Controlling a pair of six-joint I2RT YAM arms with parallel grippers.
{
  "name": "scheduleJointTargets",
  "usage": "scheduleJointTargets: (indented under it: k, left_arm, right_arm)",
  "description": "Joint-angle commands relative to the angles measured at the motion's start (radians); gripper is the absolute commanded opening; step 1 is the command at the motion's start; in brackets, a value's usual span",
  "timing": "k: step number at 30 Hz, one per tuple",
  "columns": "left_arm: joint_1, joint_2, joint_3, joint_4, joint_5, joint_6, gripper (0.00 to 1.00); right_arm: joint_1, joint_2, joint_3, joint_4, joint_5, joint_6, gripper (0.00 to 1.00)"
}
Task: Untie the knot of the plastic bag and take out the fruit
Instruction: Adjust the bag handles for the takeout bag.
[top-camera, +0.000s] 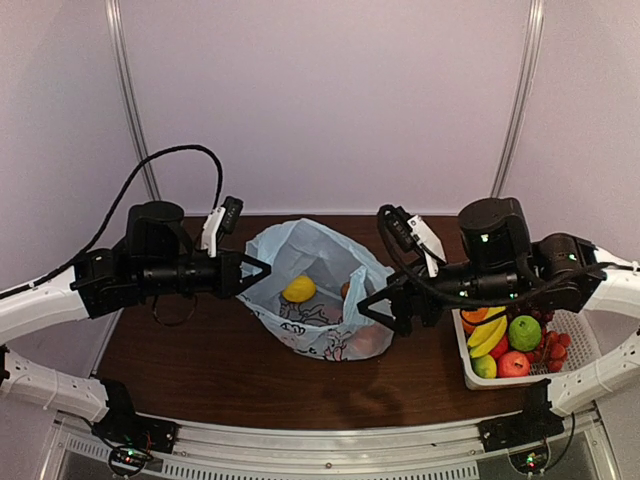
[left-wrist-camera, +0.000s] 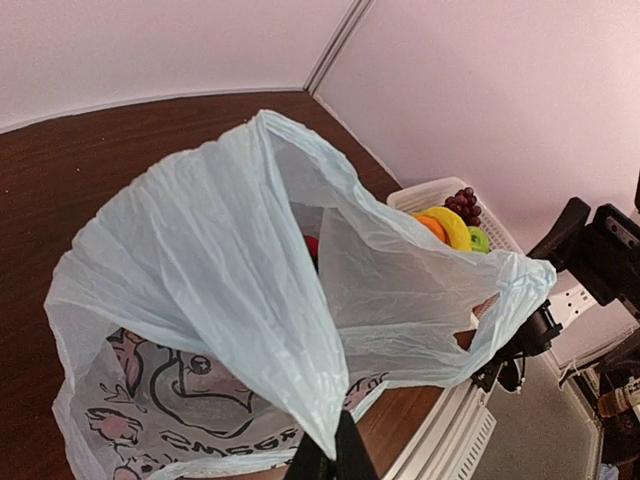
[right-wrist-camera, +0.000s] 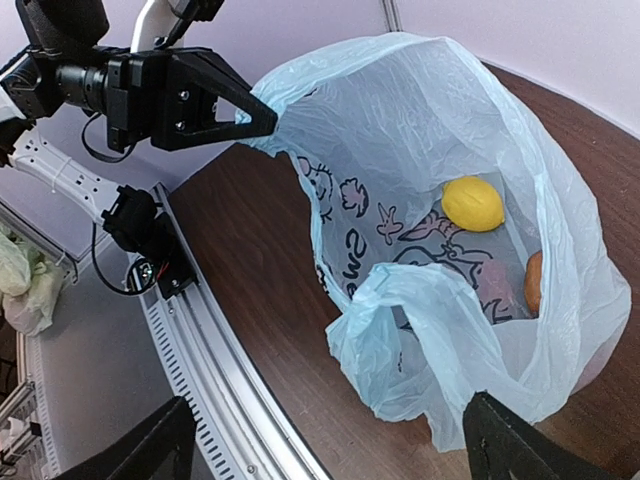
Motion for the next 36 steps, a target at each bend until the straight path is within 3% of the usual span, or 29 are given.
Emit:
scheduleJointTargets:
  k: [1, 5, 10, 15, 19, 22, 25, 31, 36]
  left_arm:
    - [0.007, -0.004, -0.019, 0.028, -0.005, -0.012, 0.0]
    - [0.007, -0.012, -0.018, 0.02, -0.008, -0.013, 0.0]
    - [0.007, -0.011, -0.015, 0.02, -0.013, -0.013, 0.0]
    - [0.007, -0.003, -0.008, 0.017, -0.011, -0.012, 0.0]
    - [0.007, -0.004, -0.006, 0.014, -0.013, -0.012, 0.0]
    - [0.007, -0.003, -0.005, 0.013, -0.021, -0.012, 0.0]
    - [0.007, -0.001, -0.009, 0.009, -0.048, -0.018, 0.0]
    - [0.012, -0.001, -0.036, -0.022, -0.158, -0.047, 0.0]
    - [0.037, -0.013, -0.096, -0.002, -0.17, -0.081, 0.0]
  right_arm:
    - [0.034, 0.073, 0.088, -0.058, 0.251, -0.053, 0.91]
    - [0.035, 0.113, 0.145, -0.113, 0.342, -0.079, 0.9]
    - [0.036, 0.152, 0.171, -0.114, 0.344, -0.11, 0.93]
    - [0.036, 0.173, 0.175, -0.105, 0.358, -0.121, 0.89]
    - [0.036, 0.181, 0.165, -0.096, 0.314, -0.13, 0.65]
    - [0.036, 0.178, 0.134, -0.084, 0.289, -0.128, 0.31]
    - [0.036, 0.163, 0.091, -0.077, 0.214, -0.124, 0.03]
    - [0.062, 0.124, -0.098, -0.072, 0.036, -0.057, 0.0]
    - [0.111, 0.104, -0.301, -0.037, -0.039, 0.048, 0.0]
